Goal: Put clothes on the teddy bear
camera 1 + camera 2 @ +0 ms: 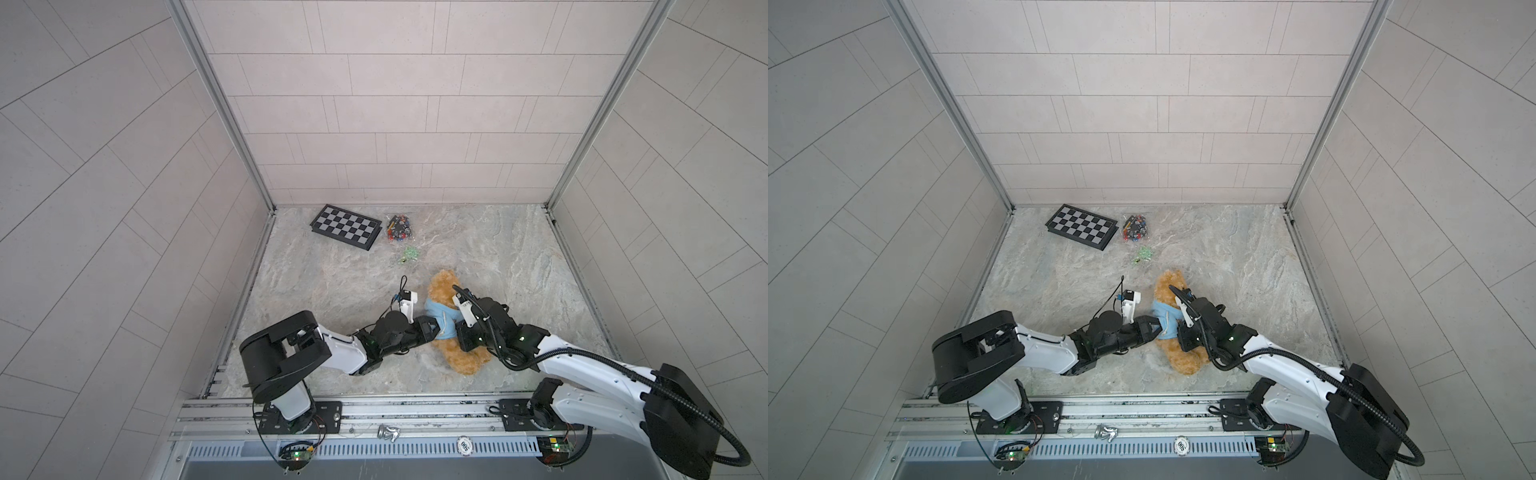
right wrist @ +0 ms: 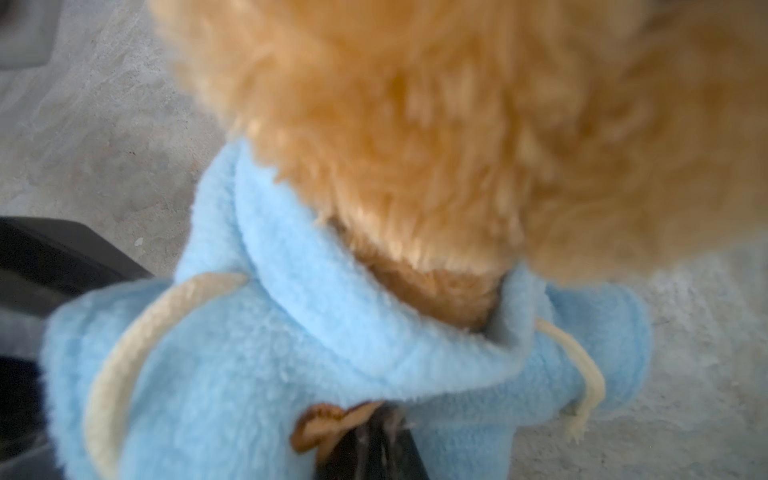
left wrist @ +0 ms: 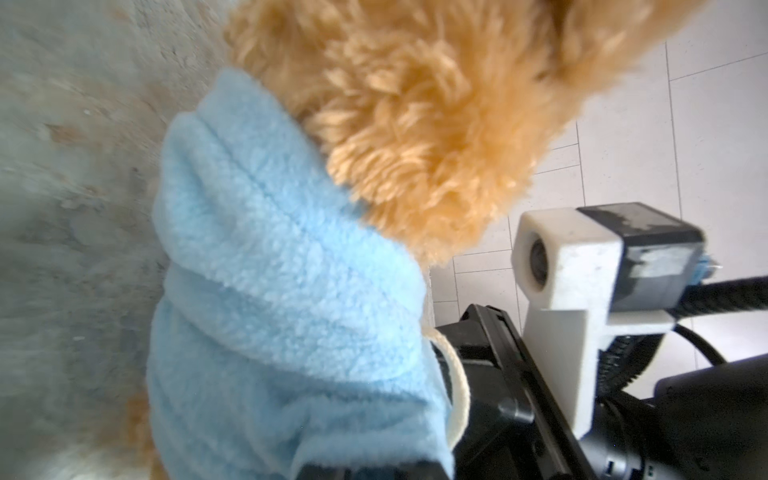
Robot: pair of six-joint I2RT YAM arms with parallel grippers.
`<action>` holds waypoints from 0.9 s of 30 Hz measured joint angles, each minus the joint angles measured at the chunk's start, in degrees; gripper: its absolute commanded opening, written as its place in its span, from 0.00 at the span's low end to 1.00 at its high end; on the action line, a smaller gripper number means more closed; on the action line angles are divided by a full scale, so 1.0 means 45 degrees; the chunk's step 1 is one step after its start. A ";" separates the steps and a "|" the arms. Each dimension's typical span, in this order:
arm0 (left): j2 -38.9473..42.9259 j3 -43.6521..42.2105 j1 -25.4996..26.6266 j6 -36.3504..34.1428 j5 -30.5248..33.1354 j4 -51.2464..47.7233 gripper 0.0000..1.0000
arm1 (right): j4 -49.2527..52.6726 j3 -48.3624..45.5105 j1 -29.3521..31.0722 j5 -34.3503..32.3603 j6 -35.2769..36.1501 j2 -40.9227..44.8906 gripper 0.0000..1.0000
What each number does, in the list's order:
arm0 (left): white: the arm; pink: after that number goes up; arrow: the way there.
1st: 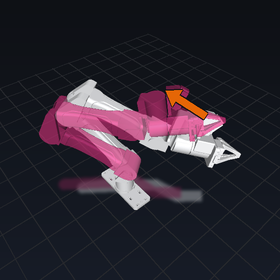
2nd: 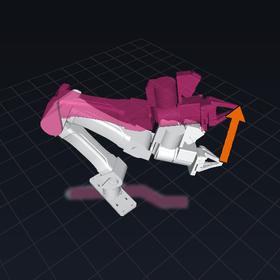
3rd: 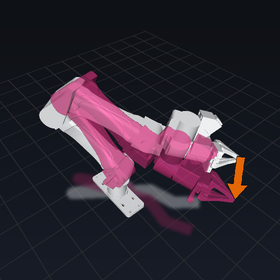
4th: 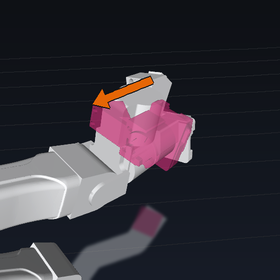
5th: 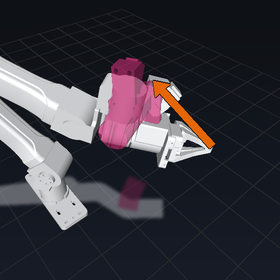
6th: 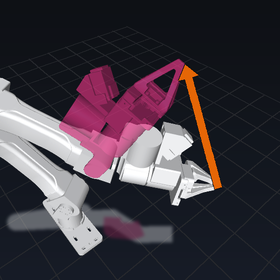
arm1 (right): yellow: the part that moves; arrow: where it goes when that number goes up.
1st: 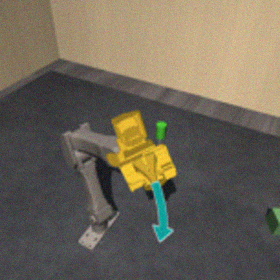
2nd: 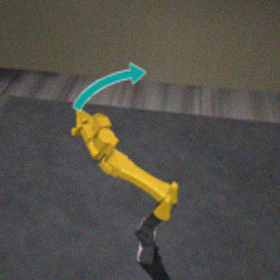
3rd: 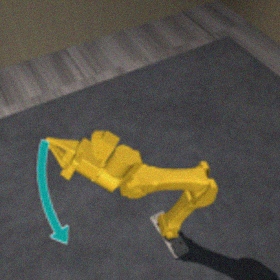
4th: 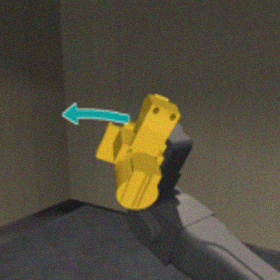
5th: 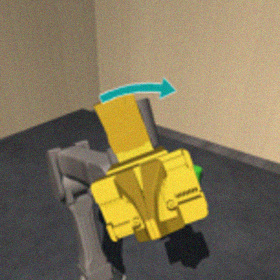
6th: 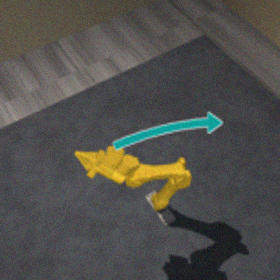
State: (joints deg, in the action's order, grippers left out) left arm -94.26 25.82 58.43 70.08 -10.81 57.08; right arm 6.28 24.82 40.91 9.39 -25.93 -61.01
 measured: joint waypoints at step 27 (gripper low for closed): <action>0.0806 0.1457 0.0899 -0.0986 0.1545 -0.4575 0.07 | -0.0733 0.0243 0.1224 -0.1579 0.0092 -0.1569 0.00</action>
State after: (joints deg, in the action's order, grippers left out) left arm -90.63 32.38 62.48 65.65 -3.86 36.49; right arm 2.98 25.91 46.41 2.28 -25.52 -68.07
